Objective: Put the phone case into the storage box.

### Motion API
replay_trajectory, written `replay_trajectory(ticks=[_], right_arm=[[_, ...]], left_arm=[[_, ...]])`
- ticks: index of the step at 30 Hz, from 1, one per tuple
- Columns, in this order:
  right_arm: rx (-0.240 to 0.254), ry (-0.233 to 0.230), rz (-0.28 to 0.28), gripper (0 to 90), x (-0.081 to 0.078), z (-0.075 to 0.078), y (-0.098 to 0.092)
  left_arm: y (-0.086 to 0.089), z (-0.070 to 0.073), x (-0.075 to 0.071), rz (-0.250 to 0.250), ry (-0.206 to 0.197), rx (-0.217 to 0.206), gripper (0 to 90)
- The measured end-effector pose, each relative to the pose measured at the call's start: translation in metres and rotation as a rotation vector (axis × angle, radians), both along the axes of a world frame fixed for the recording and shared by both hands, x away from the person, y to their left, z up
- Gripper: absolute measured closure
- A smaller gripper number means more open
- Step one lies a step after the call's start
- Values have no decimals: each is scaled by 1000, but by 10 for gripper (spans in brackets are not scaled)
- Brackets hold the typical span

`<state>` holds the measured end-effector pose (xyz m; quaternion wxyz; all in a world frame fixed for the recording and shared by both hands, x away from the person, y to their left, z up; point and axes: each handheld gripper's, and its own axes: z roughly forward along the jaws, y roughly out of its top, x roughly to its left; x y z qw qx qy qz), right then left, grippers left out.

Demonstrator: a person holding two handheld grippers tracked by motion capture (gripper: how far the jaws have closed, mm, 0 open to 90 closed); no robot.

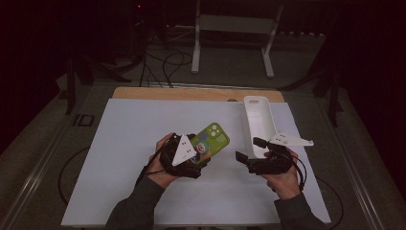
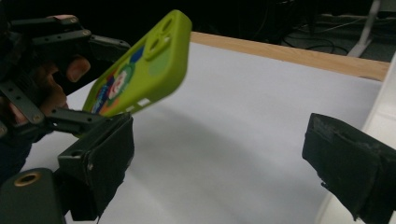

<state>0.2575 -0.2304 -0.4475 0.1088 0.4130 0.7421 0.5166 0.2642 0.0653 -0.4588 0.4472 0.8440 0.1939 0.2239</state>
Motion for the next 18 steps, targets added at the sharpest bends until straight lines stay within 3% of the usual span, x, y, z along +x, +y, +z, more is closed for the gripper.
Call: replay_trajectory(ticks=[18], right_arm=[[30, 29, 44, 125, 6, 4, 11]], left_arm=[[-13, 2, -5, -42, -11, 1, 158]])
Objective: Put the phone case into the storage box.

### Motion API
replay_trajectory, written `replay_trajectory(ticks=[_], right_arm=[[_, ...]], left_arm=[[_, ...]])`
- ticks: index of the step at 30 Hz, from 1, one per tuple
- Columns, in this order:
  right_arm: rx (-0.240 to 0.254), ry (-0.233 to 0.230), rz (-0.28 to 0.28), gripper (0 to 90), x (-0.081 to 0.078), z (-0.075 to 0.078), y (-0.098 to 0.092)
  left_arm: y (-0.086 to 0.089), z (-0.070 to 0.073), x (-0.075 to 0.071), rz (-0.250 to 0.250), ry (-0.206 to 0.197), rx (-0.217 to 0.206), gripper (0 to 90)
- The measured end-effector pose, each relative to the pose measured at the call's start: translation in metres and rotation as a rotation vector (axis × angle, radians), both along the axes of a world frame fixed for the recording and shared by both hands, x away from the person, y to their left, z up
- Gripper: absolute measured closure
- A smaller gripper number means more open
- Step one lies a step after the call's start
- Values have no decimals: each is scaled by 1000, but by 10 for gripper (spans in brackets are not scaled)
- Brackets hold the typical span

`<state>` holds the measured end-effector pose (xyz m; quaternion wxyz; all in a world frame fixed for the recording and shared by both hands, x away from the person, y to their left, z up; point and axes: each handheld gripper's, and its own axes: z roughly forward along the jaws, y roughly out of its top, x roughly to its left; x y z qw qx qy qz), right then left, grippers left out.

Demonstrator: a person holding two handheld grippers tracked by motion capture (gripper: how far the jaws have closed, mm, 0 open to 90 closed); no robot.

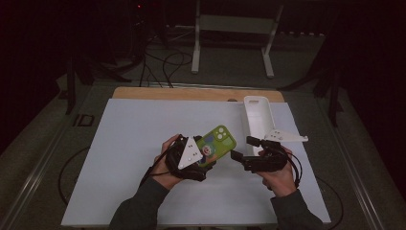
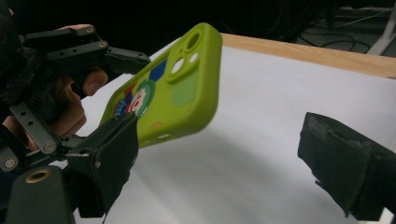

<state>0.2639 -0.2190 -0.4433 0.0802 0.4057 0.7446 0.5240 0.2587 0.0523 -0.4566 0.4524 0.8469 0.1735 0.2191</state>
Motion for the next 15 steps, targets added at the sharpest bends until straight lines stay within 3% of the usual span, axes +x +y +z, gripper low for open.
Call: replay_trajectory(ticks=[15], right_arm=[[4, 24, 24, 207, 2, 0, 9]], left_arm=[[-5, 0, -2, -29, 4, -2, 158]])
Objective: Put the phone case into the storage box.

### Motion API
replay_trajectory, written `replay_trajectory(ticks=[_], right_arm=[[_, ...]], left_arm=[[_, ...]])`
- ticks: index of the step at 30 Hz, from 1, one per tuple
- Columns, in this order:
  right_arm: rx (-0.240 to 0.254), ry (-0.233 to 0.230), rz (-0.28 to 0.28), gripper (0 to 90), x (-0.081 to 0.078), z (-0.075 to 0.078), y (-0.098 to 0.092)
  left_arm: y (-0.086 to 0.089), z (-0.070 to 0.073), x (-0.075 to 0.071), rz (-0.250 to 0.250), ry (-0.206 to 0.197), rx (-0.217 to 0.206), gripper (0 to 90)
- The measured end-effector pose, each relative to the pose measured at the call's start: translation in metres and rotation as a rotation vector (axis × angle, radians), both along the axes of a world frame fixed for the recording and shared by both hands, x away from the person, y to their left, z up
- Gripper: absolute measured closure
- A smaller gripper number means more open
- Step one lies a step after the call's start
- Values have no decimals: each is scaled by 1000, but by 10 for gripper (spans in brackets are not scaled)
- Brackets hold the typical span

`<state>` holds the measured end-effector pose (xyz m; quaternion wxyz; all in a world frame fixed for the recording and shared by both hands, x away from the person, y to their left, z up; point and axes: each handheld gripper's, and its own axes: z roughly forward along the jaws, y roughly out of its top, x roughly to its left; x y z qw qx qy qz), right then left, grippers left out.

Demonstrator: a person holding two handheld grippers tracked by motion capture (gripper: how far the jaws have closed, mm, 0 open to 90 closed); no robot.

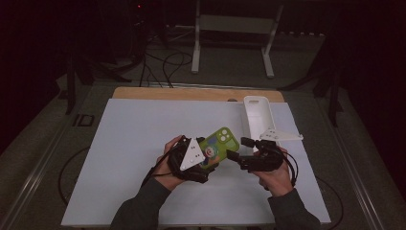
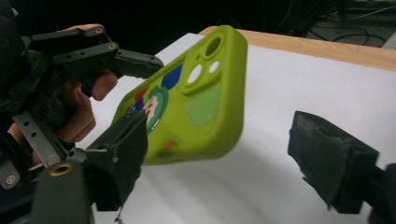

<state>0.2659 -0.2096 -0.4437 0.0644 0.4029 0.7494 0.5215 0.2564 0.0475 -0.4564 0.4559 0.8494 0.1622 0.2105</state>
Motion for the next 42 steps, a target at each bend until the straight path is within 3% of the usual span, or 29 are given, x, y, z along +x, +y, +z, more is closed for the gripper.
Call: replay_trajectory(ticks=[8, 14, 21, 28, 30, 33, 34, 39, 42], right_arm=[[10, 20, 42, 321, 3, -1, 8], [30, 46, 97, 475, 3, -2, 11], [77, 81, 150, 603, 4, -3, 13], [95, 84, 156, 725, 5, -3, 15], [128, 95, 163, 777, 5, -3, 14], [132, 97, 163, 785, 5, -3, 14], [148, 103, 167, 826, 5, -4, 14], [117, 81, 157, 875, 4, -3, 15], [132, 84, 163, 876, 4, -2, 14]], left_arm=[[-3, 1, -2, -20, -4, -3, 158], [-4, 2, -5, -36, -11, -9, 158], [-7, 0, -6, -53, -5, -9, 158], [-10, -2, -5, -64, 2, 0, 158], [-12, -2, -6, -53, -7, 5, 159], [-14, -3, -5, -41, -13, 16, 158], [-15, -4, -5, -37, -15, 22, 158], [-15, -5, -3, -23, -12, 28, 169], [-11, -4, 1, -15, 11, 13, 160]])
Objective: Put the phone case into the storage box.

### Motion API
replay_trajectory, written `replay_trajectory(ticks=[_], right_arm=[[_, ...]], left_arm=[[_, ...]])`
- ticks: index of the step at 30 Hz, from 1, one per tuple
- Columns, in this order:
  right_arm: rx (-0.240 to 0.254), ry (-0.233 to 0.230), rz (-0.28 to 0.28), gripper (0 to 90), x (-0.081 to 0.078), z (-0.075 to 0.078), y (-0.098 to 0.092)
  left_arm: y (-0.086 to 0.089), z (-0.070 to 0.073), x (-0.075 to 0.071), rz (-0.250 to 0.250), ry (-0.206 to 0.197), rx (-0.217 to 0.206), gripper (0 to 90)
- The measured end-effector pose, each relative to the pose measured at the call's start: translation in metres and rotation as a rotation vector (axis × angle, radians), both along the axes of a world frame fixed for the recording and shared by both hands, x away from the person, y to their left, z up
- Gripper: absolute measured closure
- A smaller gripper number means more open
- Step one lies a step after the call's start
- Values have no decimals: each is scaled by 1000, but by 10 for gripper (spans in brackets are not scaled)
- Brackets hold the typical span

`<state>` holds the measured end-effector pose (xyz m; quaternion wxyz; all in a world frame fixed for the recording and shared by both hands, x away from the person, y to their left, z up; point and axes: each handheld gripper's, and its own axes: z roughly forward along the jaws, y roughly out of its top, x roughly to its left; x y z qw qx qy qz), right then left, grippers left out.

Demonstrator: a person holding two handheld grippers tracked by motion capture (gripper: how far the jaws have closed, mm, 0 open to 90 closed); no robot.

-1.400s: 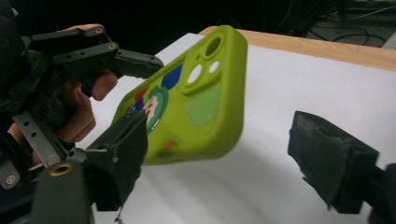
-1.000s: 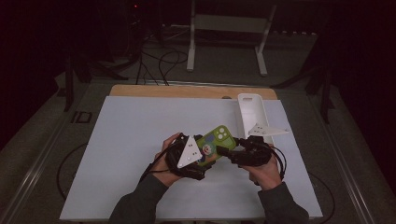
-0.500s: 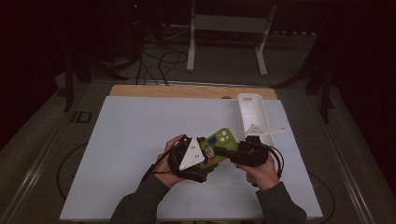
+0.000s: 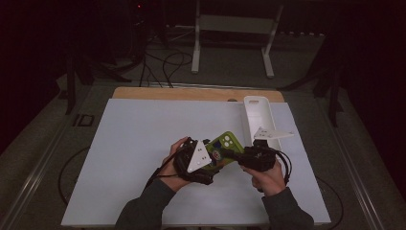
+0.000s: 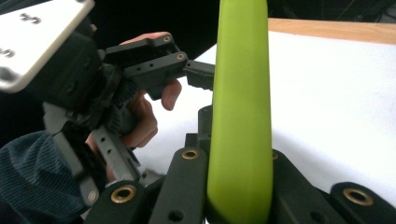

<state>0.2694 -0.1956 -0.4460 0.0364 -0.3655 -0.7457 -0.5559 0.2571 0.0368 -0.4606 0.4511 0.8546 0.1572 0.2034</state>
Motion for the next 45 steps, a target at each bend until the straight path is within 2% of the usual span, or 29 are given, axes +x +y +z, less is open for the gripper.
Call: replay_trajectory(ticks=[3, 6, 7, 12, 18, 20, 22, 28, 31, 38, 45], right_arm=[[-11, -23, -6, 877, -2, 4, -2], [-18, -33, -9, 878, -2, 6, -3], [-27, -42, -10, 878, -2, 7, -5], [-43, -61, -9, 878, -2, 7, -8], [-65, -79, 1, 878, -2, 9, -10], [-79, -89, 14, 878, -2, 10, -10], [-82, -91, 16, 878, -2, 10, -10], [-98, -104, 35, 878, -2, 13, -12], [-97, -103, 42, 878, -2, 15, -13], [-106, -117, 69, 877, -3, 20, -14], [-112, -132, 104, 878, -6, 23, -13]], left_arm=[[6, 0, 4, -4, 42, -29, 151], [8, 0, 6, -11, 63, -33, 129], [9, 0, 8, -15, 85, -32, 119], [13, 0, 11, -18, 115, -36, 89], [16, 0, 14, -24, 136, -37, 86], [18, -1, 16, -35, 162, -42, 92], [18, -1, 17, -37, 166, -41, 94], [21, -2, 19, -66, 196, -49, 107], [22, -2, 22, -89, 228, -63, 116], [26, -2, 25, -121, 265, -90, 153], [25, -3, 25, -144, 285, -77, 165]])
